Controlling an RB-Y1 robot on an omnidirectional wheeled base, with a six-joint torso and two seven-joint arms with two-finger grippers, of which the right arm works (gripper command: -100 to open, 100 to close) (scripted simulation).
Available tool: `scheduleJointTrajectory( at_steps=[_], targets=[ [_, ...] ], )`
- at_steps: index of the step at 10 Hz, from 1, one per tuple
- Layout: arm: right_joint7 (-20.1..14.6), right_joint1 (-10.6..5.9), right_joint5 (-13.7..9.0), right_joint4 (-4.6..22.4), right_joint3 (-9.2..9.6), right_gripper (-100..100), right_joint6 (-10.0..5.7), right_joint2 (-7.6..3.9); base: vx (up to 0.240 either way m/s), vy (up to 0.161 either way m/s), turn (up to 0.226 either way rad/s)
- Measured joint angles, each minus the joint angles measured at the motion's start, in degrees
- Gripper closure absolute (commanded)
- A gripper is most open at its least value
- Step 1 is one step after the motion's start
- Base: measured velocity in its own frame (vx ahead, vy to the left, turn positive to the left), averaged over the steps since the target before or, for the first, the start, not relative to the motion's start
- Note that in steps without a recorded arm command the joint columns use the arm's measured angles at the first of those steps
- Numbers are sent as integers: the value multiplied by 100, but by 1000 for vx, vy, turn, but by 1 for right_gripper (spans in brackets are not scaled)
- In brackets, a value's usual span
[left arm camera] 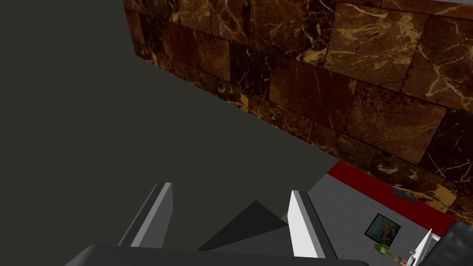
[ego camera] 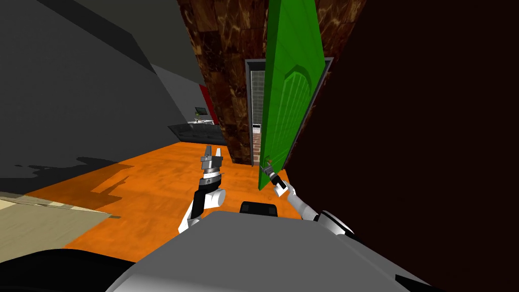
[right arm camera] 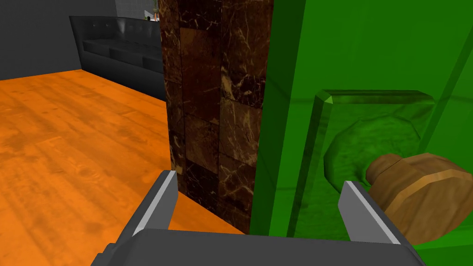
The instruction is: Pull the door open
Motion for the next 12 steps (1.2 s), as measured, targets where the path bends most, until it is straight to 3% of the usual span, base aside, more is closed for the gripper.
scheduleJointTrajectory(
  at_steps=[1, 2, 4, 6, 7, 10, 11, 12],
  targets=[
    [-77, -37, -27, 81, -23, -100, -44, -92, -5, -93, 275],
    [-104, -43, -38, 174, -76, -100, -97, -102, 18, -124, 231],
    [-175, -20, -74, 179, -145, -100, -119, -230, 59, -144, 244],
    [-290, -152, -88, 488, -164, -100, -364, -250, 4, -101, 142],
    [-304, -134, -85, 469, -160, -100, -406, -258, -26, 2, -22],
    [-317, -126, -114, 345, -205, -100, -241, -331, -1, -11, 76],
    [-360, -109, -122, 354, -201, -100, -285, -392, 8, -49, 64],
    [-364, -135, -115, 459, -201, -100, -361, -340, -2, -24, 8]
  ],
)
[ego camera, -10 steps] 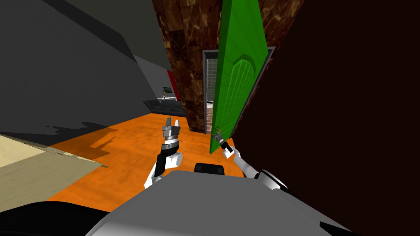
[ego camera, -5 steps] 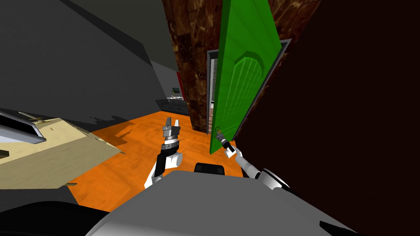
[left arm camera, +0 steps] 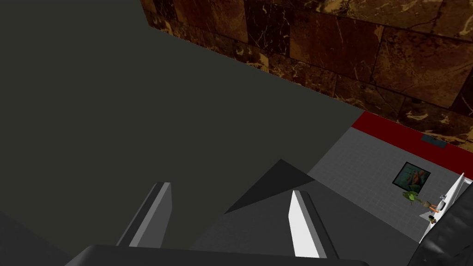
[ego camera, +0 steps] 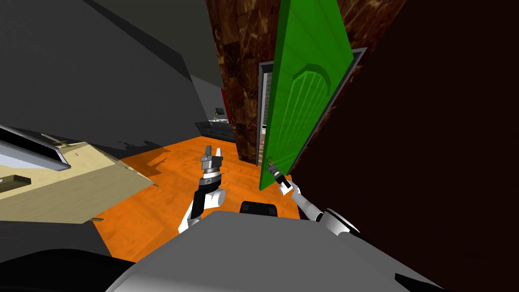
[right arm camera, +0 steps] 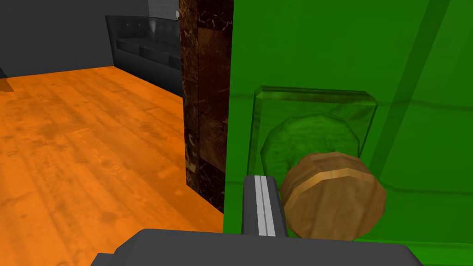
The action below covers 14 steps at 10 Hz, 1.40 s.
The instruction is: Pull the door open
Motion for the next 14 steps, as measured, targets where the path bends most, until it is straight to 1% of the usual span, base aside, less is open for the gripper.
scheduleJointTrajectory(
  at_steps=[1, 2, 3, 4, 5, 6, 8, 9, 10, 11, 12, 14],
  targets=[
    [27, 16, -1, -55, -13, -100, 42, 17, -5, -22, 24],
    [18, -30, 1, 29, -2, -100, 15, 41, -11, -16, 16],
    [-15, -62, -3, 62, 12, -100, 5, 29, -6, -7, -6],
    [-25, -96, -1, 127, 14, -100, -15, 58, 7, 7, 9],
    [2, -38, 3, 76, -5, -100, -33, 52, 2, 15, -1],
    [3, -12, 0, 11, -2, -100, -15, 14, 4, 11, -13],
    [13, 8, 0, -12, -8, -100, 8, 14, 9, -7, -5],
    [31, -1, 6, 27, -12, -100, -17, 51, -15, -2, 19],
    [15, -13, 3, 29, -2, -100, -28, 29, 0, 0, 0],
    [43, 34, -1, -80, -32, -100, 46, 24, 0, 83, -26],
    [-31, 9, 8, -79, 49, -100, 9, -46, 7, 123, -61],
    [-224, 23, 12, -133, 147, -100, -96, -259, 12, 100, -54]
  ],
)
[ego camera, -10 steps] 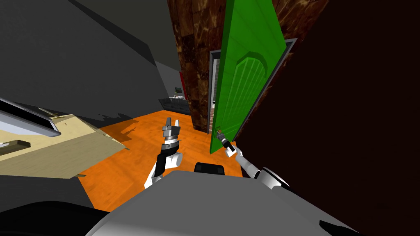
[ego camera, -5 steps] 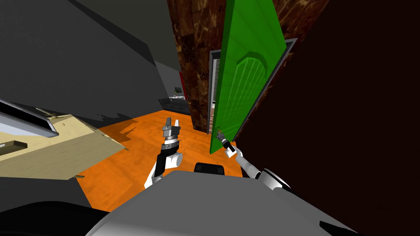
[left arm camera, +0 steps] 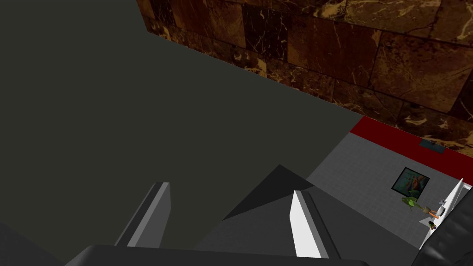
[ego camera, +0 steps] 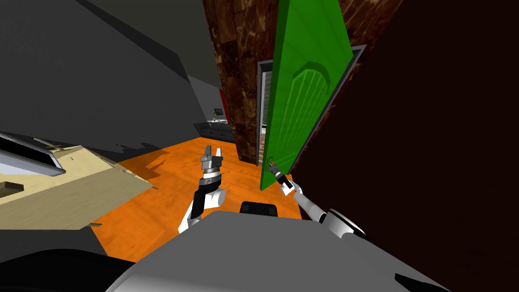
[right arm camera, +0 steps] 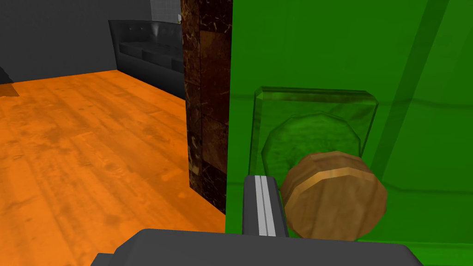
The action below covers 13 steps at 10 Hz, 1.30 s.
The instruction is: Pull the door open
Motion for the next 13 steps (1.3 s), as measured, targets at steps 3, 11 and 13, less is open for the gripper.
scheduleJointTrajectory(
  at_steps=[3, 11, 13],
  targets=[
    [-350, -14, -9, -2, 148, -100, -186, -423, 13, 92, -9],
    [-959, -125, -12, 137, 397, -100, -583, -1075, 16, 59, 25],
    [-962, -119, -6, 121, 416, 100, -584, -1059, -4, -1, -5]
  ],
)
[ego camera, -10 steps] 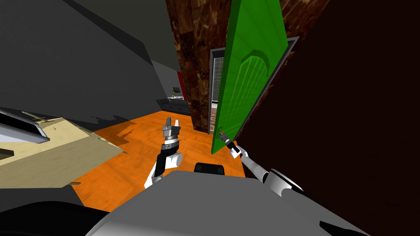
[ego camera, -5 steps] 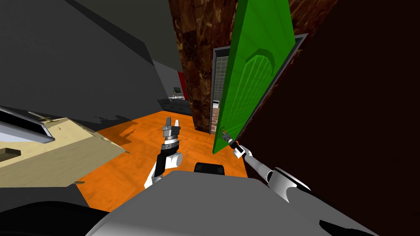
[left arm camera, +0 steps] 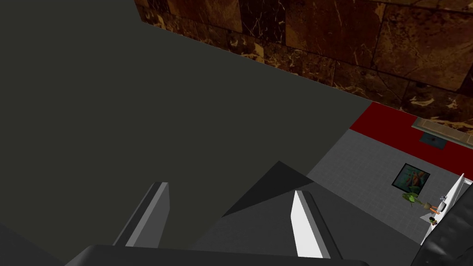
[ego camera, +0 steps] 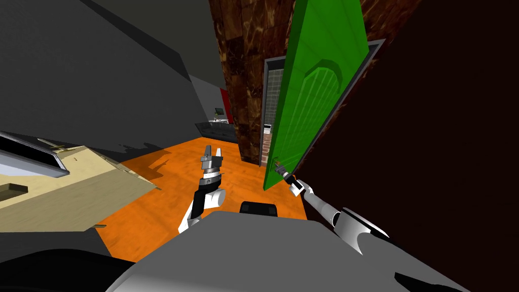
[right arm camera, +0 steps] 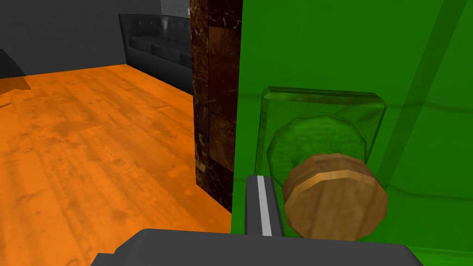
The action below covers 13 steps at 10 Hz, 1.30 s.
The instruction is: Pull the door open
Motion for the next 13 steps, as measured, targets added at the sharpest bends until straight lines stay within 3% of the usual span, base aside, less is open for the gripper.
scheduleJointTrajectory(
  at_steps=[4, 5, 9, 13],
  targets=[
    [4, -2, 4, -3, 9, 100, -8, 12, -1, -2, 4],
    [4, -2, 3, -2, 8, -100, -7, 11, 9, -2, -229],
    [-81, 126, 156, -442, 301, -100, -122, -107, -34, -32, -277],
    [-197, 267, 310, -841, 583, -100, -243, -326, -51, -84, -178]
  ],
)
